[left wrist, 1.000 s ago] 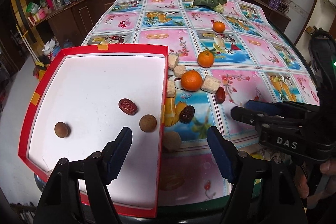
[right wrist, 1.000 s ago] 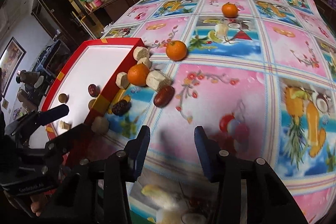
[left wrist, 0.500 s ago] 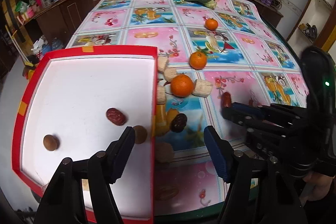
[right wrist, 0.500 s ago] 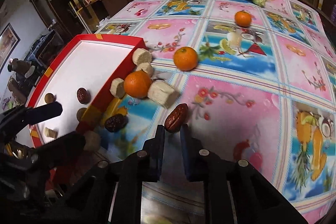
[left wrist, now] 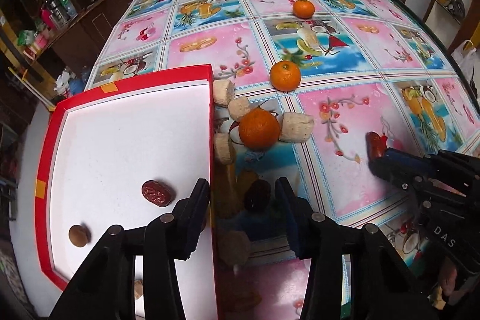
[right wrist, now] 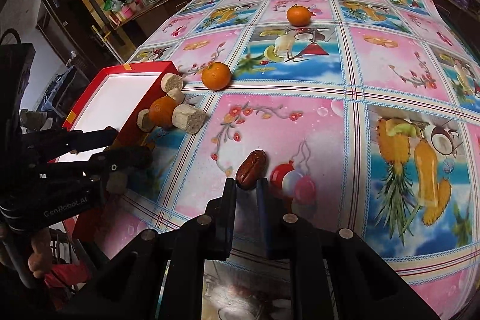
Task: Organize fruits
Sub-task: 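Grasp a pale cube piece with the left tool while the right tool grasps a red date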
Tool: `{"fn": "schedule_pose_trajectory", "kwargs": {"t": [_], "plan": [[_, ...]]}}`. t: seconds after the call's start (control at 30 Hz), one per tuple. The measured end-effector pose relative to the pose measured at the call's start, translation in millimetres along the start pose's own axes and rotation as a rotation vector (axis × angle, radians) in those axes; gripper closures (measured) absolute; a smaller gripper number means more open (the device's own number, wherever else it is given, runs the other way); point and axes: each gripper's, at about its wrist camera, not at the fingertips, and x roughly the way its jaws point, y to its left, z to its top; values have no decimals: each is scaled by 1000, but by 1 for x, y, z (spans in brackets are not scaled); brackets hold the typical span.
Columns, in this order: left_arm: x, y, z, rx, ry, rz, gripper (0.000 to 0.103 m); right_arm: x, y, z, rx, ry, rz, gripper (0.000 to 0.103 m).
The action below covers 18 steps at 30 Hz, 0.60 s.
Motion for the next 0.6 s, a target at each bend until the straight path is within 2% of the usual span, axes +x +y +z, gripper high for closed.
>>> {"fn": "schedule_pose_trajectory", "kwargs": {"t": [0.17, 0.2, 0.23, 0.33, 0.47, 0.5, 0.53, 0.57, 0.6], "plan": [[-5, 0, 12, -3, -22, -35, 57, 3, 1, 4, -2, -6, 9, 85], [-8, -1, 13, 5, -29, -22, 54, 4, 2, 5, -2, -8, 10, 82], [-11, -2, 12, 13, -37, -7, 46, 4, 2, 6, 2, -9, 17, 76], [-14, 0, 5, 7, -37, -20, 47, 6, 3, 8, 17, -12, 41, 68], [-18, -14, 9, 54, -75, -44, 47, 7, 4, 10, 8, -20, 25, 70], [-15, -20, 14, 66, -80, -66, 47, 7, 5, 11, 5, -20, 18, 72], [-11, -23, 17, 68, -68, -72, 48, 8, 5, 11, 0, -21, 8, 79], [-6, -26, 21, 75, -57, -76, 54, 8, 5, 10, -4, -22, -6, 84], [-1, -29, 24, 85, -54, -81, 56, 8, 5, 10, -11, -23, -23, 84]]}}
